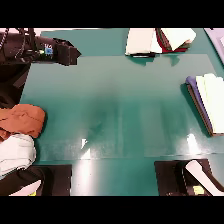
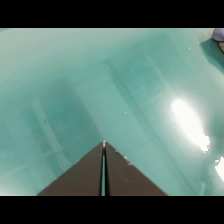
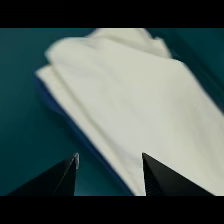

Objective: Fold the shirts.

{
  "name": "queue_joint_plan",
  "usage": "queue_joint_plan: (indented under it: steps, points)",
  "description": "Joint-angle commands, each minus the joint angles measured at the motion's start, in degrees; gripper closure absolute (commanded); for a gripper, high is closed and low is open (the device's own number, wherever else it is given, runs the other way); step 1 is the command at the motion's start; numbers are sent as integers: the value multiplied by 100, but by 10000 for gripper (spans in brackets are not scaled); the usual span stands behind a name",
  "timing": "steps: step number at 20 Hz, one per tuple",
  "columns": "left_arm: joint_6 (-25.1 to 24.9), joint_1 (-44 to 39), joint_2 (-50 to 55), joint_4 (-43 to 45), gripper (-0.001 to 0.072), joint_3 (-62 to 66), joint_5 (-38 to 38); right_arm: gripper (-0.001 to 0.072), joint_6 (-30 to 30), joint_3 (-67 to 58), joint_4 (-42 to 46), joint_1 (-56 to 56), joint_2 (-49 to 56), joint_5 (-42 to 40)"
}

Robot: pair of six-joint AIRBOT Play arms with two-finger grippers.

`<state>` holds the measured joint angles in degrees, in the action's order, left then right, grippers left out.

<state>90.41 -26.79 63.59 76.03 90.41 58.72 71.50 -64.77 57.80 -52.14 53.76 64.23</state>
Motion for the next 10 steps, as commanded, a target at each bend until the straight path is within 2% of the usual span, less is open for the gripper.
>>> queue_joint_plan:
  steps: [1,5,7,10]
  points:
    - [2,0,4,2,683,2,-57,235,2,-238,-1021,1589,-22,-127]
    - [2,0,4,2,684,2,-87,237,0,-240,-962,3681,131,-444]
    - [2,0,4,0,684,2,-133,278,-2,-240,-966,4489,295,-608]
    - [2,0,4,2,683,2,-127,297,-2,-240,-962,5401,553,-833]
